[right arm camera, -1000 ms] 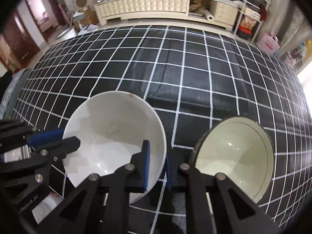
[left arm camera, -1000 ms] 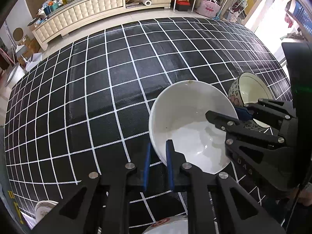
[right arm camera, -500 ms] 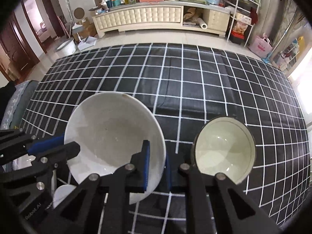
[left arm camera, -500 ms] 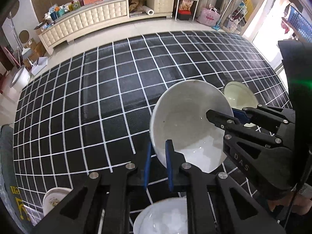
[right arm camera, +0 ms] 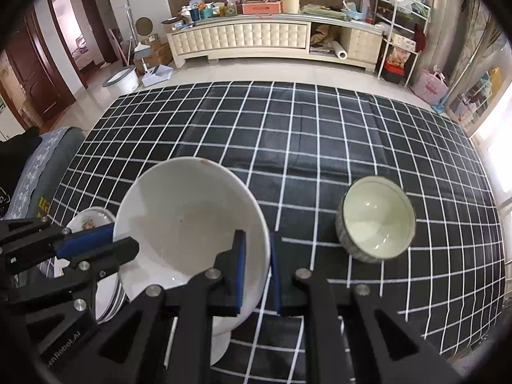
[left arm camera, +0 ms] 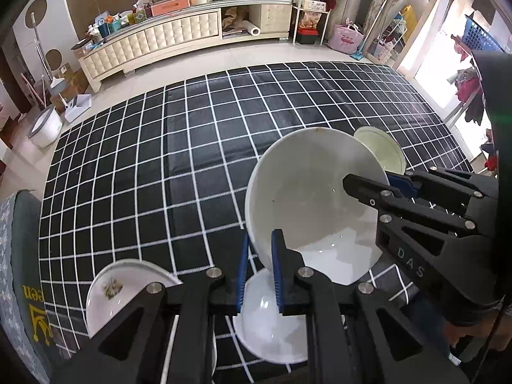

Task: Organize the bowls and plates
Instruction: 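Lower the pink-patterned bowl into the plain white bowl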

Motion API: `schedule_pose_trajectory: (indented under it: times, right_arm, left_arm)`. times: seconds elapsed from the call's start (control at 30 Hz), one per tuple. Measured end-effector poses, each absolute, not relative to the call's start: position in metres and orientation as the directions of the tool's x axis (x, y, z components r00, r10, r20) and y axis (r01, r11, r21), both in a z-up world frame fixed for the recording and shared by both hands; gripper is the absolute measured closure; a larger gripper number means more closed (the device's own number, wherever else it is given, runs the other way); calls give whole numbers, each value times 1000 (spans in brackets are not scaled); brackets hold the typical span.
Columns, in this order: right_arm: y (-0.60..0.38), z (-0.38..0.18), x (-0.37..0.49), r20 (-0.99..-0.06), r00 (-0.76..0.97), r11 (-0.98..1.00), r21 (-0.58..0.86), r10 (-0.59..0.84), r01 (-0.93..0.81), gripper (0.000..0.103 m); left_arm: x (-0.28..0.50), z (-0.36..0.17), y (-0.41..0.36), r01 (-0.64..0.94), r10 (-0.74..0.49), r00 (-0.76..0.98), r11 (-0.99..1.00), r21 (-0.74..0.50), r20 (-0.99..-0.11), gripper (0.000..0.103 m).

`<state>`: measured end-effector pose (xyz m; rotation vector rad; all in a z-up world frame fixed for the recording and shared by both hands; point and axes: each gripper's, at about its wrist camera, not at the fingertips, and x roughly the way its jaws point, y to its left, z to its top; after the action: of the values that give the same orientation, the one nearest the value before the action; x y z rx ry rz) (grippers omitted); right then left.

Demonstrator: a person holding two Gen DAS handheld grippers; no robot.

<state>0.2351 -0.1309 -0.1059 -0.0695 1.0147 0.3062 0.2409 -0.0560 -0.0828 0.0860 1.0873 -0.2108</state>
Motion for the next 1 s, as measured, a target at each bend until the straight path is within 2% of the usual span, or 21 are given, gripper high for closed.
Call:
schedule_pose_trajectory:
  times: [0.47, 1.0]
  right_arm:
    - [-118, -134, 195, -876, 410, 946, 136, 253, -294, 85]
    - [-118, -154, 184, -899, 369, 950, 135, 237, -283, 85]
  left_arm:
    - [191, -94, -39, 184, -103, 422, 982, -26, -901, 90]
    - [172, -129, -38, 175, -119, 343, 983, -61, -932, 90]
